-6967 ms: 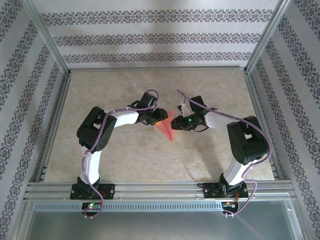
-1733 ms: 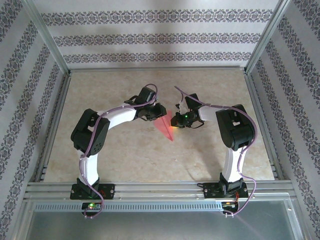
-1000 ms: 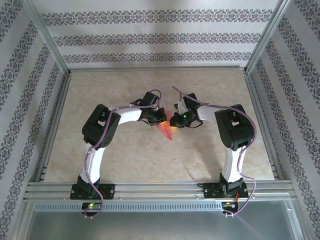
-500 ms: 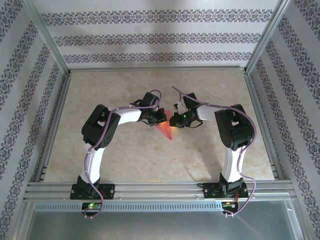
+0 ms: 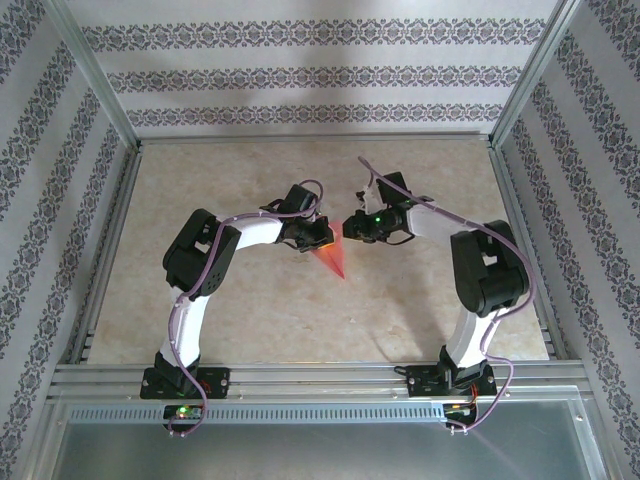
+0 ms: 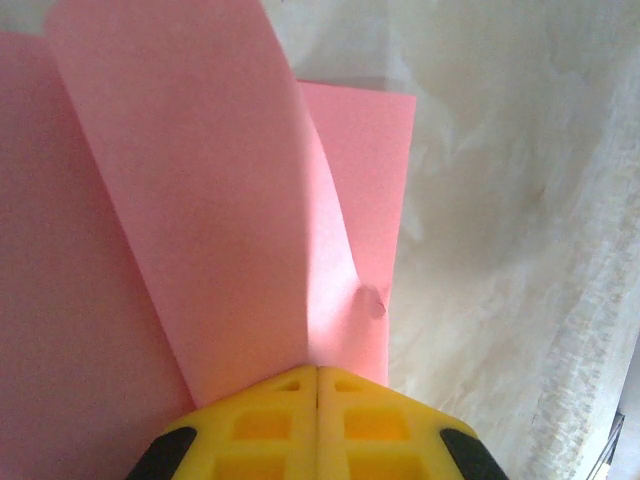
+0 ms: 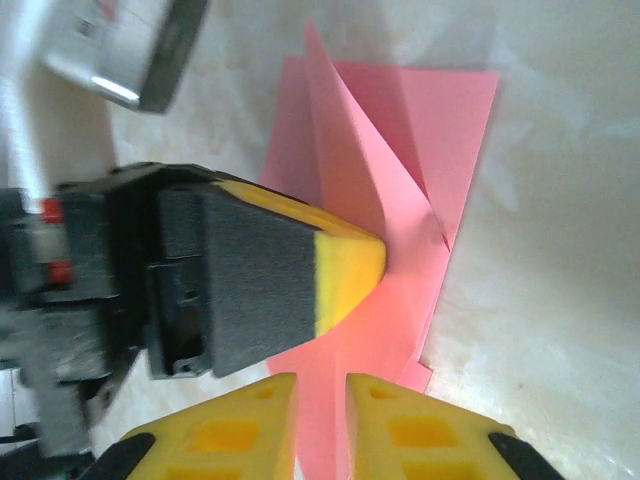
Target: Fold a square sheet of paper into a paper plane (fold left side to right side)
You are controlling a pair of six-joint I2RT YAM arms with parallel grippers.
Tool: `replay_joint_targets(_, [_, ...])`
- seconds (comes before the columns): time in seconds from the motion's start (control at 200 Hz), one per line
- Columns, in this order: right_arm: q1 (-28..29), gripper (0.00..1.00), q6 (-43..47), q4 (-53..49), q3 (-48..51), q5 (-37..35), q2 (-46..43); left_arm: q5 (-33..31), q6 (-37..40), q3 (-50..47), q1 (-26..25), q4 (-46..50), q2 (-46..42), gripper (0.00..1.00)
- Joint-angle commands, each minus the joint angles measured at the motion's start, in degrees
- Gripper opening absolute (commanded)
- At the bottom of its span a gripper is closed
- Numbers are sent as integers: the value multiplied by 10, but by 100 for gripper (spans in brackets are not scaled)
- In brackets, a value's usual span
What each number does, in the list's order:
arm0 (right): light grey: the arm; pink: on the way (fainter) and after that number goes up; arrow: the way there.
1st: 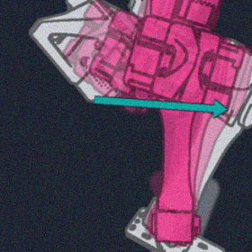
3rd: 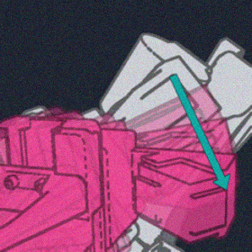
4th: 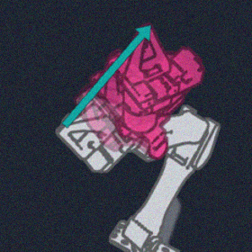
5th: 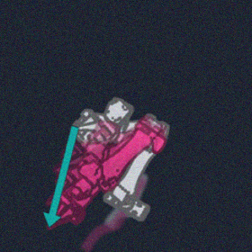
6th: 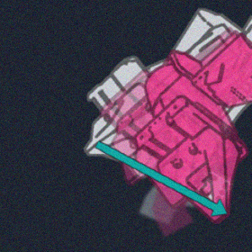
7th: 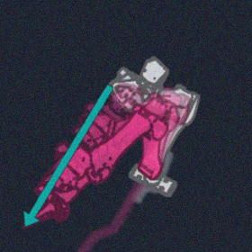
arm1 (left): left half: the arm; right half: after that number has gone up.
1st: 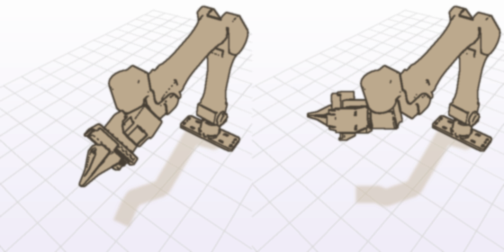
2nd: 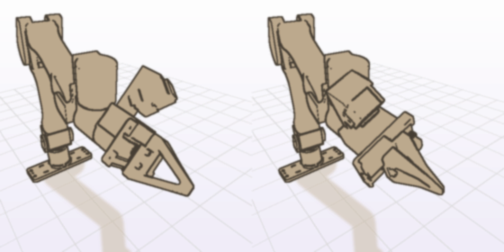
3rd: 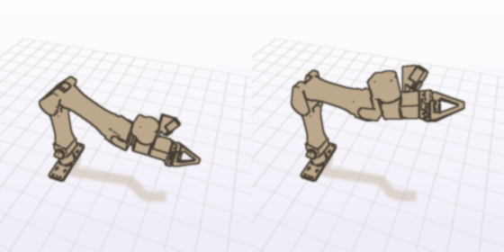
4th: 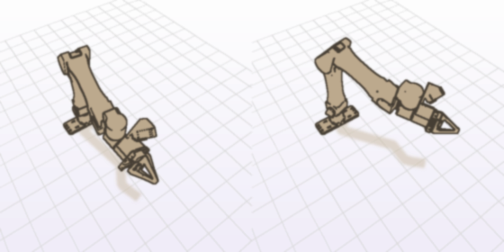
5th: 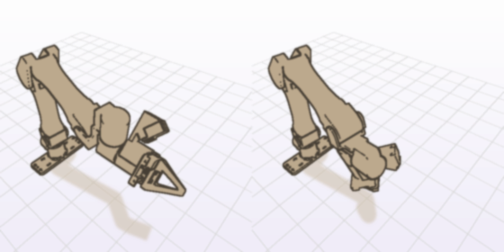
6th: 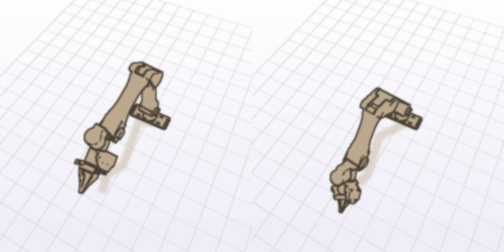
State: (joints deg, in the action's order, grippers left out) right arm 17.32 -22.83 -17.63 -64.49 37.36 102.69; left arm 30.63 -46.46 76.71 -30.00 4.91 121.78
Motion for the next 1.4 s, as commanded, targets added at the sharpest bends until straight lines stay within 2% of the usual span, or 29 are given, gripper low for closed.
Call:
replay_joint_targets(0.0, [-6, 16, -5, -30, 19, 22, -37, -45, 12, -25, 5, 64, 13, 0])
replay_joint_targets(0.16, [5, 5, -32, -5, 57, 111, -45, -48, 12, -22, 5, 65, 14, 0])
replay_joint_targets(0.245, [19, 0, -44, 9, 70, 136, -35, -49, 13, -21, 5, 68, 13, 0])
replay_joint_targets(0.675, [51, 0, -30, 12, 82, 147, 38, -52, 13, -24, 5, 71, 12, 0])
replay_joint_targets(1.399, [61, 0, -14, 14, 88, 144, 73, -54, 13, -23, 6, 75, 12, 0])
